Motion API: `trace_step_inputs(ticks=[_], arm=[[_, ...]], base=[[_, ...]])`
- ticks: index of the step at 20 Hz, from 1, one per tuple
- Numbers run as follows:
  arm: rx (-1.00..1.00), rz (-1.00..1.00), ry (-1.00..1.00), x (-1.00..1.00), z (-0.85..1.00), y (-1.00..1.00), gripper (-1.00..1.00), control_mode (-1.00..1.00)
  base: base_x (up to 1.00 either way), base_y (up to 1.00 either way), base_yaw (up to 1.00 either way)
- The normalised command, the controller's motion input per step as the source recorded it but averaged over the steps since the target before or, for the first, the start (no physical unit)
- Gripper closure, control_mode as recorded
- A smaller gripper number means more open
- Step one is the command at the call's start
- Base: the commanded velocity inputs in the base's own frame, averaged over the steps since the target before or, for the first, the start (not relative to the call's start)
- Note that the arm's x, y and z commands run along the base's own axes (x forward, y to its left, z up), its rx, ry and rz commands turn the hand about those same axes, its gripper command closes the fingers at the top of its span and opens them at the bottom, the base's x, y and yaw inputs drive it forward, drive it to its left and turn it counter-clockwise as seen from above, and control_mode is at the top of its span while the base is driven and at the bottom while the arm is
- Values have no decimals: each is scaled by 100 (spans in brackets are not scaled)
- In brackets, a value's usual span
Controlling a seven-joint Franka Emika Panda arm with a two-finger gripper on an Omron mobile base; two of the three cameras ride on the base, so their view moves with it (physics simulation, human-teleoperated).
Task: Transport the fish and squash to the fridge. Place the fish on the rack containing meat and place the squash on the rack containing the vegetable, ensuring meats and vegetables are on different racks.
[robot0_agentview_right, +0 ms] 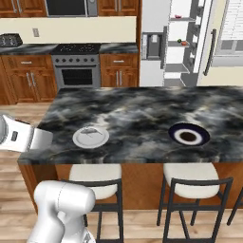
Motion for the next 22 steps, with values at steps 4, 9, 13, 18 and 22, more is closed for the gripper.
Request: trace_step_inputs(ticks=[4, 9, 13, 18, 22], arm=[[6, 1, 27, 57, -2, 0, -100, -100], [2, -27, 55, 56, -16, 15, -100, -100], [9, -36, 39, 41, -37, 15, -100, -100], [25, -13, 21, 12, -70, 0, -100, -100], [4, -2, 1, 42, -62, 0, -100, -100]], base=[[0, 0, 0], [0, 0, 0], [0, 0, 0], [0, 0, 0], [0, 0, 0]])
